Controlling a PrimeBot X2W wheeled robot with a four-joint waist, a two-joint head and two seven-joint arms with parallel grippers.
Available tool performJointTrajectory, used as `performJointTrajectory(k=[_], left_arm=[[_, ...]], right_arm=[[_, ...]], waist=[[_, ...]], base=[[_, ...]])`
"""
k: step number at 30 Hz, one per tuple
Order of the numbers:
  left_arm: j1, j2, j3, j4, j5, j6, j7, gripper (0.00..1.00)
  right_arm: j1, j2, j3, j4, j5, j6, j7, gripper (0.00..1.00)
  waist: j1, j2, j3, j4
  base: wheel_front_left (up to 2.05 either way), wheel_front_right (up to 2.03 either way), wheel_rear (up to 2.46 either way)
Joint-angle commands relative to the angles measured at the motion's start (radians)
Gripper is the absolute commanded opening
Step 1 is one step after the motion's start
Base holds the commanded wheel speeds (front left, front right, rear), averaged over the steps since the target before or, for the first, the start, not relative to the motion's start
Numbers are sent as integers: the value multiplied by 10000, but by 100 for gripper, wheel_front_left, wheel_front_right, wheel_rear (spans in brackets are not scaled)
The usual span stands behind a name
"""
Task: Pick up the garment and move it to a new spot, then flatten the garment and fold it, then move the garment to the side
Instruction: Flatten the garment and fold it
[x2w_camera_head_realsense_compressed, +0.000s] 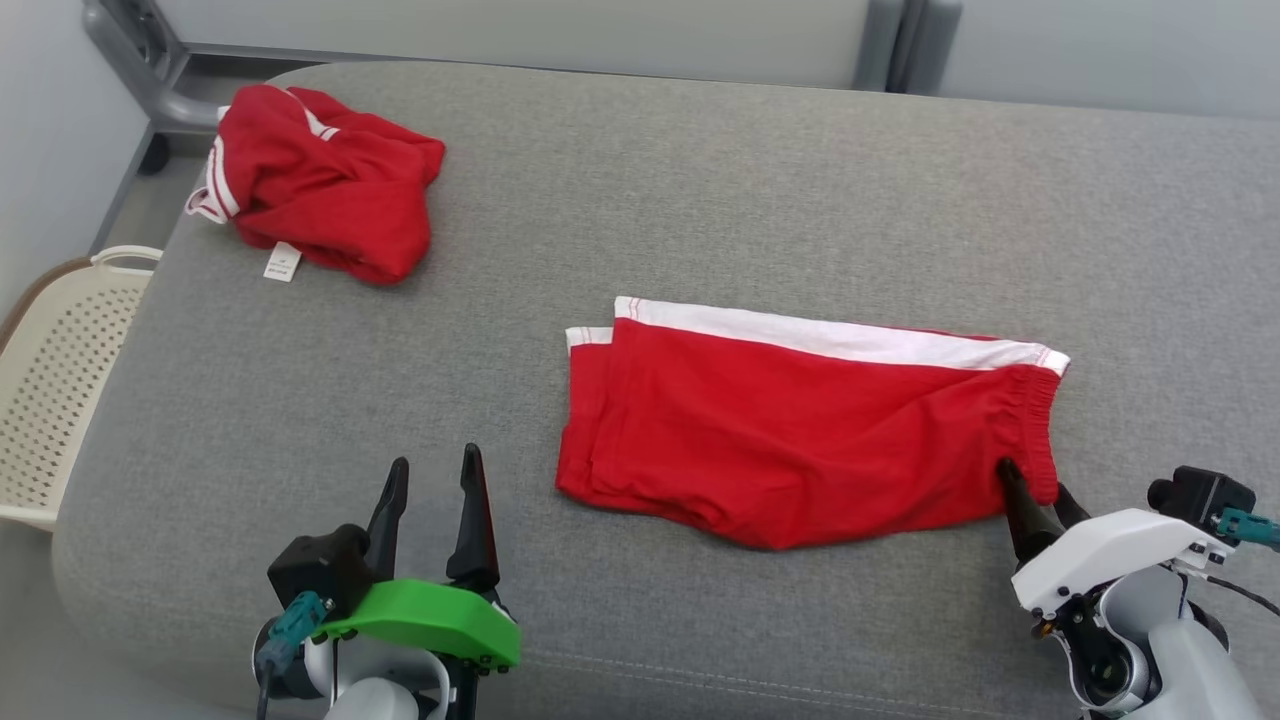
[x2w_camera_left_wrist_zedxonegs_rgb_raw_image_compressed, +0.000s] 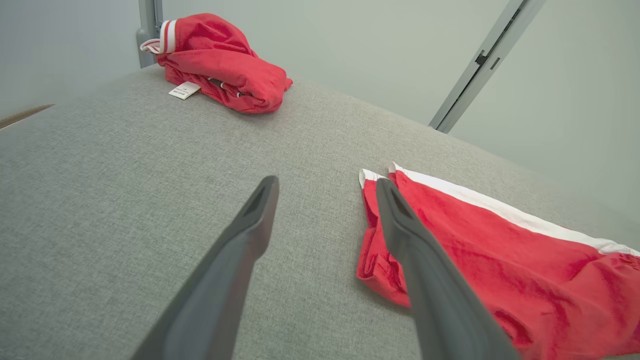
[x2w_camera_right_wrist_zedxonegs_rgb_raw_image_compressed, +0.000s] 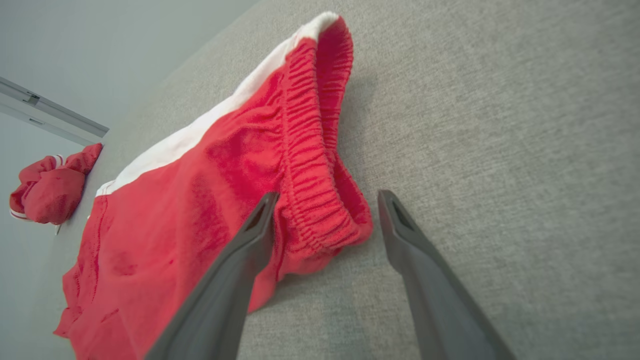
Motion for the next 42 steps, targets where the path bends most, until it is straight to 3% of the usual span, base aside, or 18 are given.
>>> performJointTrajectory(k=[1, 9, 10, 11, 12, 16, 25, 33, 42], left_arm=[[213, 152, -54, -242, 138, 120, 26, 100], [408, 262, -61, -791, 202, 317, 99, 100], [413, 279, -65, -840, 207, 320, 99, 100], [413, 297, -73, -909, 219, 342, 99, 100], [410, 326, -92, -985, 263, 359, 95, 100], [443, 377, -142, -1287, 377, 398, 71, 100], [569, 419, -300, -2077, 401, 428, 199, 100], [630, 284, -500, -2571, 237, 455, 419, 100], [678, 234, -504, -2562, 96, 458, 447, 100]], right_arm=[[-86, 51, -214, 324, 395, -7, -182, 100], [-540, 250, -538, 1375, 1868, -4, -880, 100], [-602, 255, -471, 1510, 1980, -4, -961, 96], [-666, 261, -403, 1593, 2068, -4, -1087, 59], [-739, 262, -367, 1704, 2163, -4, -1222, 40], [-969, 32, -166, 2014, 2256, -4, -1642, 0], [-1280, -864, 176, 2206, 2430, -4, -2027, 0], [-1338, -2135, -280, 2605, 2065, -4, -2277, 0], [-1671, -1950, 983, 1598, 1379, -4, -1739, 0]], waist=[[1, 0, -64, 474], [1, 0, -17, 854], [1, 0, -11, 879], [1, 0, -6, 900], [1, 0, -6, 915], [1, 0, -23, 876], [1, 0, -132, 350], [1, 0, -122, -90], [1, 0, -261, -350]], base=[[0, 0, 0], [0, 0, 0], [0, 0, 0], [0, 0, 0], [0, 0, 0], [0, 0, 0], [0, 0, 0], [0, 0, 0], [0, 0, 0]])
